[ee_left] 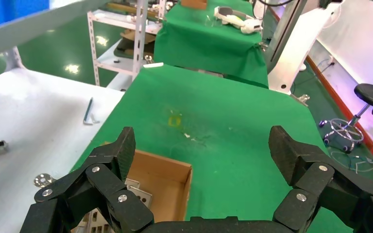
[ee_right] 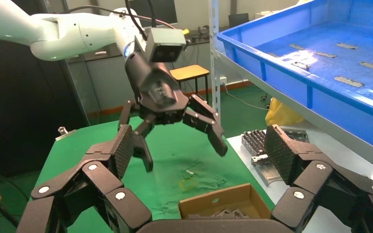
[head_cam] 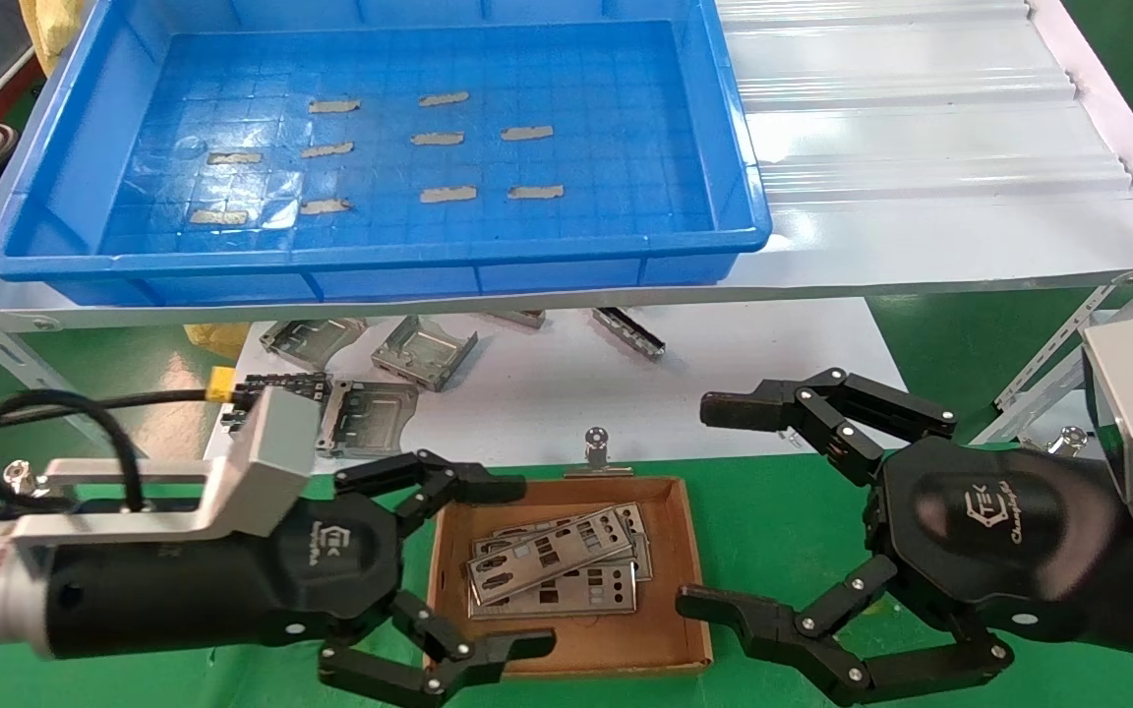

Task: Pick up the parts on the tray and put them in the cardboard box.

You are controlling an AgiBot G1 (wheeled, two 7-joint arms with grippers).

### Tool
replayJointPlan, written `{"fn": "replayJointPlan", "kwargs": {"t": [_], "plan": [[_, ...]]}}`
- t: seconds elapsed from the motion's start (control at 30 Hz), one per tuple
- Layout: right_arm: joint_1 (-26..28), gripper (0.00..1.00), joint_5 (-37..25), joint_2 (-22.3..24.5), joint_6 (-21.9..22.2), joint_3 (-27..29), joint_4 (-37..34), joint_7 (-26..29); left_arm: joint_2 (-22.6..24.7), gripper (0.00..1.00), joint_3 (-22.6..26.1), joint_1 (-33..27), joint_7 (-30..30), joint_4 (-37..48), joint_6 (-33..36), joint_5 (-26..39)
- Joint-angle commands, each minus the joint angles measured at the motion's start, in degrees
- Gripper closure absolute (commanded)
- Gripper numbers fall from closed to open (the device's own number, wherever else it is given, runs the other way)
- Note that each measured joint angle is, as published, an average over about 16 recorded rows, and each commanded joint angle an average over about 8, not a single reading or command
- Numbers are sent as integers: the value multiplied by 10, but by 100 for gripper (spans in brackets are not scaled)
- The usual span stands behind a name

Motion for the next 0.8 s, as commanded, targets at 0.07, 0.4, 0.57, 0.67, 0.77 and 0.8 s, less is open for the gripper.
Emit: {"fn": "replayJointPlan", "kwargs": {"t": [0.07,0.4,0.57,0.67,0.77,0.8], "plan": [[0,0,0,0,0,0,0,0,-7,0,-14,6,5,-1,9,-9],[0,0,0,0,0,0,0,0,-30,0,-63,26,21,-6,40,-38],[0,0,0,0,0,0,0,0,-42,0,-86,36,29,-8,55,-52],[0,0,0,0,0,0,0,0,-49,0,-101,42,34,-10,64,-61],[0,0,0,0,0,0,0,0,-56,0,-116,48,39,-11,73,-69],[0,0,0,0,0,0,0,0,-58,0,-120,50,40,-11,76,-72]]}}
